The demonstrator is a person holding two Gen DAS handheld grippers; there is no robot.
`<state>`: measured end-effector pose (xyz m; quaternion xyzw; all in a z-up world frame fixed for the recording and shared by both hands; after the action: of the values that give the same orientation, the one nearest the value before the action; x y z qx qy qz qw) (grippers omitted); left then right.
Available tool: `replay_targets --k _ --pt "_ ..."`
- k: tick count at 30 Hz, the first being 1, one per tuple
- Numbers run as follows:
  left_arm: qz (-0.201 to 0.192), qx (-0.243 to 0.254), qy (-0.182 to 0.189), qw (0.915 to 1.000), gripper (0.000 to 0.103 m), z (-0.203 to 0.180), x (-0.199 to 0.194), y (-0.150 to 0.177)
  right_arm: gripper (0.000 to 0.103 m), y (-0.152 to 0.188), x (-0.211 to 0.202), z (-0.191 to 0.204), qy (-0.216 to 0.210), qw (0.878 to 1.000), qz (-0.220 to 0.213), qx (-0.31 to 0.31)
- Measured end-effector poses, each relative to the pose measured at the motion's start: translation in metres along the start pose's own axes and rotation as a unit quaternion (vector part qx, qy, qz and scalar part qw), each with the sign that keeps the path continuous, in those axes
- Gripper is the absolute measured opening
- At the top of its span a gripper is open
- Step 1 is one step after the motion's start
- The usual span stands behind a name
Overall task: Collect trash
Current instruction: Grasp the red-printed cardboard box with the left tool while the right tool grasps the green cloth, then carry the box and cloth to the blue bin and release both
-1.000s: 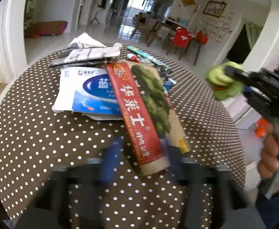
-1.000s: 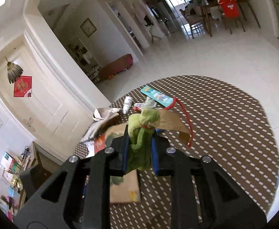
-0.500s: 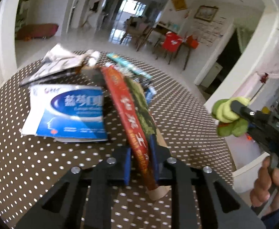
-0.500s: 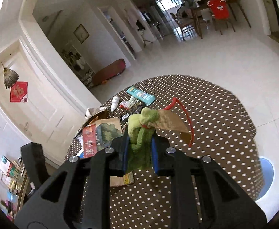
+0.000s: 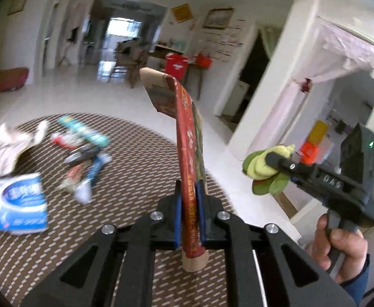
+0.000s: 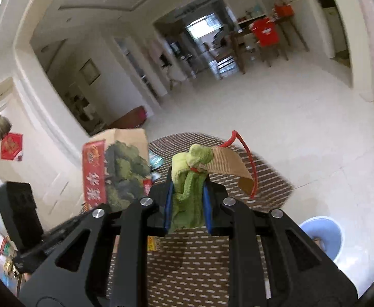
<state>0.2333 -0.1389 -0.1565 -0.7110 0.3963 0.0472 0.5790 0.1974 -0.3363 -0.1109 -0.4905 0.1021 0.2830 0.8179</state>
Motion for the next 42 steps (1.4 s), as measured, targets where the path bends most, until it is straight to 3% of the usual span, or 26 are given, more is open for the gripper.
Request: replay_targets --k 7,12,18,24,26,27,33,39,41,42 --pt "0.029 0.053 0.059 0.9964 0.01 -0.094 0.054 -0.002 0.019 0.003 -0.036 -0.108 0.082 0.995 -0.017 0.062" --pt "0.078 0.079 0.084 0.9903 0.01 -0.148 0.107 0.015 0.019 0.037 -0.031 -0.197 0.13 0.983 0.015 0.13" --pt "0.141 0.092 0.076 0.9827 0.01 -0.175 0.171 0.043 0.019 0.098 0.009 -0.274 0.152 0.965 0.087 0.195" --pt "0.22 0.115 0.033 0.968 0.01 -0.182 0.237 0.08 0.024 0.162 0.068 -0.334 0.149 0.943 0.159 0.253" --pt "0.232 0.121 0.026 0.9648 0.01 -0.182 0.246 0.087 0.054 0.173 0.072 -0.349 0.148 0.935 0.166 0.276" --pt "0.236 0.123 0.023 0.9637 0.01 -0.187 0.251 0.088 0.076 0.176 0.07 -0.356 0.149 0.932 0.159 0.289" --pt "0.271 0.149 0.004 0.9509 0.01 -0.206 0.285 0.108 0.078 0.164 0.029 -0.362 0.147 0.932 0.104 0.316" --pt "0.33 0.165 -0.011 0.9292 0.012 -0.202 0.313 0.141 0.082 0.118 -0.008 -0.347 0.154 0.941 0.052 0.297" --pt "0.355 0.166 -0.014 0.9199 0.019 -0.2 0.322 0.152 0.083 0.106 -0.02 -0.34 0.15 0.946 0.037 0.286" --pt "0.363 0.162 -0.013 0.9176 0.039 -0.2 0.325 0.155 0.083 0.099 -0.023 -0.339 0.149 0.947 0.031 0.282"
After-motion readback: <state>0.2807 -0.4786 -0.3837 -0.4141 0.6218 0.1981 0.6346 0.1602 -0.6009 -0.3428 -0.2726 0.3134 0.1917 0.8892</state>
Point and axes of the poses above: each gripper's, at about its wrist camera, not at the fingertips, and x roughly the way its jaws point, z to its left, y to its underside, the point moved 8 cm from there along x, roughly the way its jaws point
